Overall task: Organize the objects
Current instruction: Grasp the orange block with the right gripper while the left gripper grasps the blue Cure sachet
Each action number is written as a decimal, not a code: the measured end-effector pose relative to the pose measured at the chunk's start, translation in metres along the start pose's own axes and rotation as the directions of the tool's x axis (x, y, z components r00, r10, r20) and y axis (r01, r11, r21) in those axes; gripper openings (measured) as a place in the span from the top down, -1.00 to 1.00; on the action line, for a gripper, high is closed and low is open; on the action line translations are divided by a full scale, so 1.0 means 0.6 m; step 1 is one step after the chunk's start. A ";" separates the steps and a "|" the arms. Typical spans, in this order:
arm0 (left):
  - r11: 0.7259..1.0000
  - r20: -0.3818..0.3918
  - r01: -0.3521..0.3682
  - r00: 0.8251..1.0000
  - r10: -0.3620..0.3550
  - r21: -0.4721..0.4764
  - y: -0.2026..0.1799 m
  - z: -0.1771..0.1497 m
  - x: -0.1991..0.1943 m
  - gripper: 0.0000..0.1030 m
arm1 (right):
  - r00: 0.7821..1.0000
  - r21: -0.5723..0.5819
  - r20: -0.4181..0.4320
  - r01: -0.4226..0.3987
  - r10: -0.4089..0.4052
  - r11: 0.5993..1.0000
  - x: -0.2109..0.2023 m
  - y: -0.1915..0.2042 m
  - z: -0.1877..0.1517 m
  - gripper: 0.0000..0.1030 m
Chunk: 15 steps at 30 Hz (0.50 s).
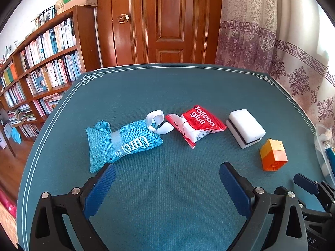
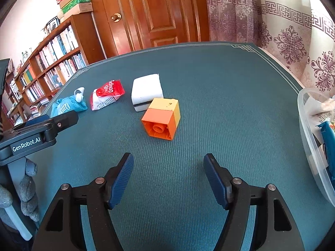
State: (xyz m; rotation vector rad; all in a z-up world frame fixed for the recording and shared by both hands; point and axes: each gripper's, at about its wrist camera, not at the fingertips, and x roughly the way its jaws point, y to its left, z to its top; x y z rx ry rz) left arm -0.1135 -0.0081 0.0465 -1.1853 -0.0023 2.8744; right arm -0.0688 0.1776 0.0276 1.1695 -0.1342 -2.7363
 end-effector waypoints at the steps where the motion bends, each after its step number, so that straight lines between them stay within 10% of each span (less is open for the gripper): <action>1: 1.000 -0.002 0.000 1.000 0.000 -0.005 0.004 0.001 0.002 -0.96 | 1.000 0.002 -0.001 0.000 0.000 1.000 0.002 0.000 0.002 -0.37; 15: 0.998 0.023 -0.055 0.998 0.055 -0.004 0.069 0.038 0.029 -0.99 | 1.000 -0.011 0.009 -0.010 0.010 1.000 0.024 0.015 0.030 -0.37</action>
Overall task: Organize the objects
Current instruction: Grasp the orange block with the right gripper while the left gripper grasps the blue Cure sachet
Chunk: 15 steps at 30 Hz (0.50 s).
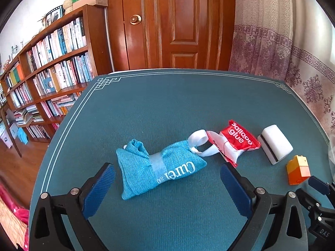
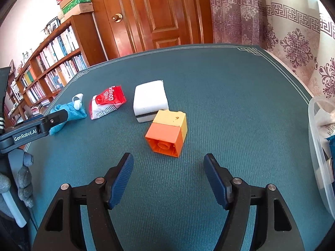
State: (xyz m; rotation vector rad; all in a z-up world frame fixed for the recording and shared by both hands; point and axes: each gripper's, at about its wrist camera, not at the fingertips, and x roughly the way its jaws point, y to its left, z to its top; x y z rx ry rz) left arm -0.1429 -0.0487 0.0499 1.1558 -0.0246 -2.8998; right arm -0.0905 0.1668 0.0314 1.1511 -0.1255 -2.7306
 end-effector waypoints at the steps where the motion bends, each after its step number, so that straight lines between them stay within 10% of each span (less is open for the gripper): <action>1: 1.000 0.005 0.002 1.000 -0.002 0.012 0.001 0.004 0.004 -0.99 | 1.000 -0.002 0.001 0.000 0.000 1.000 0.003 0.001 0.003 -0.37; 15: 0.987 -0.008 0.023 1.000 -0.022 0.161 -0.013 0.017 0.064 -0.98 | 1.000 -0.001 -0.010 -0.009 0.009 1.000 0.039 0.007 0.035 -0.37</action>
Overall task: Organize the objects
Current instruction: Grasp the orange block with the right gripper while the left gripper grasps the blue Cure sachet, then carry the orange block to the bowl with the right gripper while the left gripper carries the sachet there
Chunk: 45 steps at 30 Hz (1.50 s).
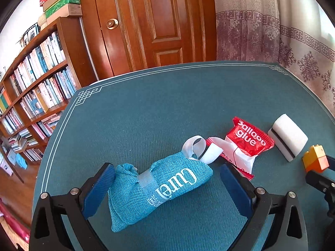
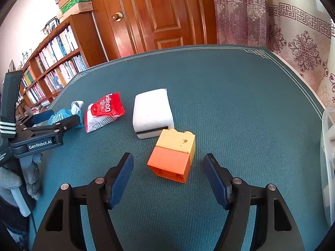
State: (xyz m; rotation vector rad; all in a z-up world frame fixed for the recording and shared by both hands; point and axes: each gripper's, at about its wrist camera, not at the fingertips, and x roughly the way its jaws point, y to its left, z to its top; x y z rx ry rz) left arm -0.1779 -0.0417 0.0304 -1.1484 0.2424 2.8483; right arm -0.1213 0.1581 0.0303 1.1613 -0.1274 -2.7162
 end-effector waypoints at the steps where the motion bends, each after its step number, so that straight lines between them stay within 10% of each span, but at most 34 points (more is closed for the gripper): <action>1: 1.000 -0.002 -0.003 1.000 0.003 0.003 0.000 0.000 0.002 -0.97 | 1.000 -0.004 0.002 0.000 0.000 1.000 0.001 0.002 0.002 -0.37; 10: 1.000 0.007 -0.018 1.000 0.018 -0.002 0.007 0.001 0.005 -0.51 | 1.000 -0.013 0.009 0.003 -0.003 1.000 0.009 0.011 0.009 -0.32; 18: 0.999 0.029 -0.009 1.000 0.010 -0.032 0.008 -0.006 -0.014 -0.37 | 1.000 -0.008 -0.002 -0.008 0.008 1.000 0.011 0.005 0.007 0.31; 45: 0.990 0.100 0.139 0.985 -0.141 0.028 -0.117 -0.022 -0.124 -0.35 | 0.995 0.044 0.100 0.026 -0.030 0.999 -0.150 -0.067 -0.054 0.34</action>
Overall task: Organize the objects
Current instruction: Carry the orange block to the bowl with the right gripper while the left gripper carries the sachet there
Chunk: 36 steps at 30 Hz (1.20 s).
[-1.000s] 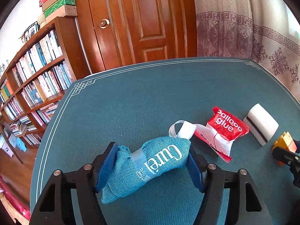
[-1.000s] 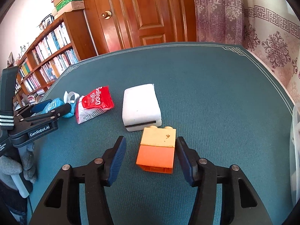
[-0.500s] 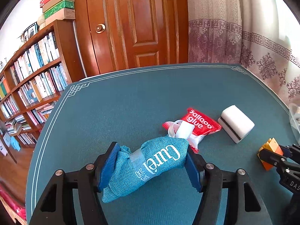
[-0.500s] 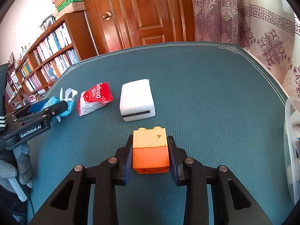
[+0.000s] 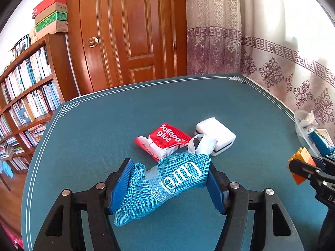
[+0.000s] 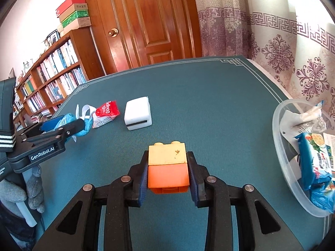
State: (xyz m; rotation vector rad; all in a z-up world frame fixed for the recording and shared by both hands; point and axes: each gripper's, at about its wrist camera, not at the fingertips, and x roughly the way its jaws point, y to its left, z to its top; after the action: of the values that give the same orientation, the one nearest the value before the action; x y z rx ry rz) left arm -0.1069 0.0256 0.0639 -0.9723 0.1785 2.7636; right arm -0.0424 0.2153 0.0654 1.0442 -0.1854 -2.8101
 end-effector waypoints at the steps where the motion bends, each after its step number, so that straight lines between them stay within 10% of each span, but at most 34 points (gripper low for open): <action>1: 1.000 0.001 0.006 1.000 -0.006 0.004 -0.006 0.000 -0.003 -0.35 | 1.000 0.005 0.009 0.005 -0.005 1.000 -0.010 -0.006 0.000 0.34; 36: 0.975 0.002 0.149 0.989 -0.151 0.166 -0.220 0.018 -0.040 -0.35 | 0.954 0.264 0.093 0.253 -0.286 0.931 -0.158 -0.296 -0.025 0.23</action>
State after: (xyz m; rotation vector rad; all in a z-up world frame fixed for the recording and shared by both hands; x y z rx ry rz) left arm -0.0646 0.1518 0.0813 -0.8848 0.3130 2.5714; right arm 0.0231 0.4051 0.0857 1.0021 -0.4544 -3.1734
